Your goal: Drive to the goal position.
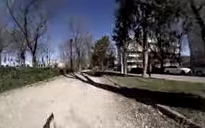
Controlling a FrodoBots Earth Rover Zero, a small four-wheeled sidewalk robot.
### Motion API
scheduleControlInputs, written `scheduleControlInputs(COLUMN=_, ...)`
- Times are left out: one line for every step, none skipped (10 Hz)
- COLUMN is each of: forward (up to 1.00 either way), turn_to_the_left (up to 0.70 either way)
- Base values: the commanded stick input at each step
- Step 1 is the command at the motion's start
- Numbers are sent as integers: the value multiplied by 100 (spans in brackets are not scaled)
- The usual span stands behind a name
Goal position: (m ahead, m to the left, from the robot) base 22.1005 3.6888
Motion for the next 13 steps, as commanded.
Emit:
scheduleControlInputs(forward=100, turn_to_the_left=0)
scheduleControlInputs(forward=100, turn_to_the_left=0)
scheduleControlInputs(forward=100, turn_to_the_left=0)
scheduleControlInputs(forward=100, turn_to_the_left=0)
scheduleControlInputs(forward=100, turn_to_the_left=0)
scheduleControlInputs(forward=100, turn_to_the_left=0)
scheduleControlInputs(forward=100, turn_to_the_left=12)
scheduleControlInputs(forward=100, turn_to_the_left=28)
scheduleControlInputs(forward=100, turn_to_the_left=22)
scheduleControlInputs(forward=100, turn_to_the_left=6)
scheduleControlInputs(forward=100, turn_to_the_left=0)
scheduleControlInputs(forward=100, turn_to_the_left=0)
scheduleControlInputs(forward=100, turn_to_the_left=0)
